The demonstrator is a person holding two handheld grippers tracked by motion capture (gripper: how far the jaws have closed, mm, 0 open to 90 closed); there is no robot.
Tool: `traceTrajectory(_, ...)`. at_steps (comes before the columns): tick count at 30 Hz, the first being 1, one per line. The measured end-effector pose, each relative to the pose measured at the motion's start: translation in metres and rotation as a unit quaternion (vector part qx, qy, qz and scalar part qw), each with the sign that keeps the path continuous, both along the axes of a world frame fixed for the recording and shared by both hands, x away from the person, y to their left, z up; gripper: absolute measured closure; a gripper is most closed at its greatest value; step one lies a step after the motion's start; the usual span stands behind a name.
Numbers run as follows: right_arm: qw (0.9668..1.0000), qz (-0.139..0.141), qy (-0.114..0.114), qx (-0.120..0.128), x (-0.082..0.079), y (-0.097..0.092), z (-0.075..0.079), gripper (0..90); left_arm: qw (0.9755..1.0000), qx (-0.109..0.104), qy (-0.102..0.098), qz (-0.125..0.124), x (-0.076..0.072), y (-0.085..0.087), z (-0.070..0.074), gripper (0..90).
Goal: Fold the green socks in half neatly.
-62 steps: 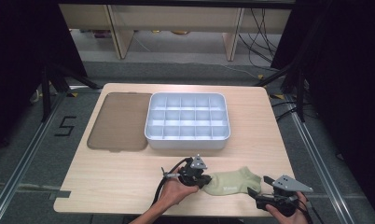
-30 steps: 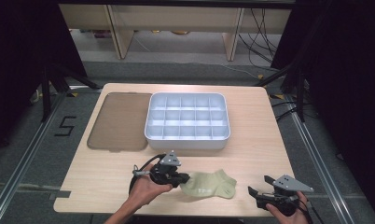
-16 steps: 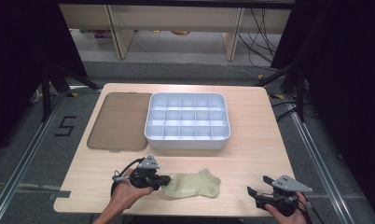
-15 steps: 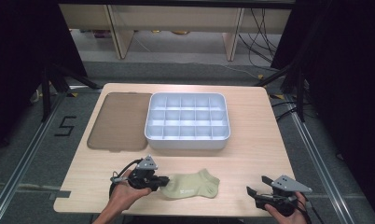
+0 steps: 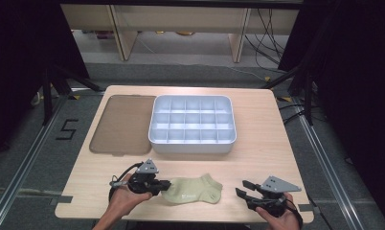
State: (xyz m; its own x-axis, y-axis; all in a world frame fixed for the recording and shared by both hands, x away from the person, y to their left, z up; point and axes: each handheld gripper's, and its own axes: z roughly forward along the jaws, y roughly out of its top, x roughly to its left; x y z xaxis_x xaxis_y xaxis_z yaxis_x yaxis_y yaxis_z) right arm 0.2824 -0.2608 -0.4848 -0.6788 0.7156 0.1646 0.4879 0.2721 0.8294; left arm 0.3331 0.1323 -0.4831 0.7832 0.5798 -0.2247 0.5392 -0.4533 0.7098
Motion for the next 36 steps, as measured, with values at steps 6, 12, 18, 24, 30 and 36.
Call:
traceTrajectory(6,0.9974,0.055,-0.047,0.000,0.016,0.038,0.007,87.0,1.0000,0.000,0.001,0.002,0.000,0.004,0.000,85.2)
traceTrajectory(12,0.9942,0.097,-0.039,-0.025,0.034,0.082,0.002,90.0,0.9999,-0.004,0.003,0.010,0.000,0.005,0.001,85.0)
traceTrajectory(18,0.9915,0.116,-0.028,-0.052,0.050,0.114,-0.005,90.0,0.9999,-0.004,0.001,0.011,0.000,0.004,0.002,84.9)
traceTrajectory(24,0.9912,0.111,-0.005,-0.071,0.067,0.139,-0.017,90.0,0.9999,-0.004,0.003,0.011,-0.001,0.004,0.004,84.9)
traceTrajectory(30,0.9887,0.108,-0.010,-0.103,0.075,0.152,-0.024,90.0,1.0000,-0.004,0.000,0.007,0.000,0.004,0.005,84.9)
traceTrajectory(36,0.9862,0.117,-0.006,-0.117,0.075,0.161,-0.030,90.0,0.9999,-0.007,0.001,0.012,0.001,0.008,0.007,84.9)
